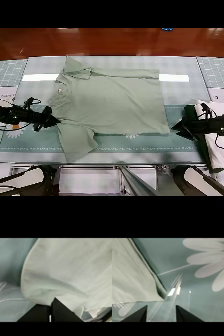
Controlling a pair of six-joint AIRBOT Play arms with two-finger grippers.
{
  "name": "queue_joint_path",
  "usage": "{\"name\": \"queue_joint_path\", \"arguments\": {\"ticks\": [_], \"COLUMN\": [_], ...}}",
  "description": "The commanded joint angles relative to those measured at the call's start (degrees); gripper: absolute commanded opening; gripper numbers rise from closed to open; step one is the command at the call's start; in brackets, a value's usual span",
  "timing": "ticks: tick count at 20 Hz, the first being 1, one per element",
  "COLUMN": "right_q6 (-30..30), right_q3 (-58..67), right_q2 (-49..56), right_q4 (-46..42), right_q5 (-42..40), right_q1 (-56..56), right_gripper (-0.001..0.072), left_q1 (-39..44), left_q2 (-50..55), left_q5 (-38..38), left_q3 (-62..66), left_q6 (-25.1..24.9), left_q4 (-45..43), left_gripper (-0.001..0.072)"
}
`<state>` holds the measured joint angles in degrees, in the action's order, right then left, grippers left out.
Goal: Fold the shirts.
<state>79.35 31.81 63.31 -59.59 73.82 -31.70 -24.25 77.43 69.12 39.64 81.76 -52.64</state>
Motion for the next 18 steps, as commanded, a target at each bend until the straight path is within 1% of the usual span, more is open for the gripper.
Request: {"name": "queue_joint_path", "arguments": {"ticks": [1,4,6,9,10,11,12,14,15,16,18], "right_q6": [-1.2,-4.8,-4.9,-3.8,-3.1,-3.3,-5.0,-5.9,-5.9,-5.2,-1.7], "right_q3": [-0.6,-0.4,0.7,4.0,5.8,7.7,9.6,14.6,17.9,21.7,33.3], "right_q2": [3.3,8.9,11.9,16.0,17.0,17.4,17.4,17.4,17.3,17.0,17.0], "right_q4": [2.8,9.3,10.6,11.2,11.6,12.5,13.3,13.6,13.6,13.6,13.4], "right_q5": [-0.8,-1.5,-3.4,-5.1,-5.9,-6.1,-5.8,-2.3,-0.3,0.5,3.6], "right_q1": [0.0,0.0,1.4,8.5,11.1,13.2,14.8,16.8,16.9,16.9,16.8], "right_gripper": [0.0417,0.0417,0.0416,0.0416,0.0361,0.0205,0.0014,0.0019,0.0018,0.0018,0.0018], "left_q1": [0.0,0.0,0.0,0.0,0.0,0.0,0.0,0.0,0.0,-0.2,-0.1], "left_q2": [0.0,0.0,0.0,0.0,0.0,0.0,0.0,-0.2,-0.6,-1.2,-2.7], "left_q5": [-0.4,-0.6,-1.0,-1.2,-1.2,-1.2,-1.1,-0.3,0.9,2.4,2.9], "left_q3": [0.1,0.1,0.1,0.1,0.1,0.1,0.1,1.0,2.4,4.7,11.3], "left_q6": [-0.1,-0.3,-0.2,-0.3,-0.3,-0.3,-0.3,-0.3,-1.5,-3.8,-4.2], "left_q4": [0.3,0.3,0.4,1.7,1.7,1.7,1.7,1.7,3.3,7.1,16.7], "left_gripper": [0.0029,0.0029,0.0028,0.0029,0.0029,0.0029,0.0028,0.0029,0.0029,0.0029,0.0028]}}
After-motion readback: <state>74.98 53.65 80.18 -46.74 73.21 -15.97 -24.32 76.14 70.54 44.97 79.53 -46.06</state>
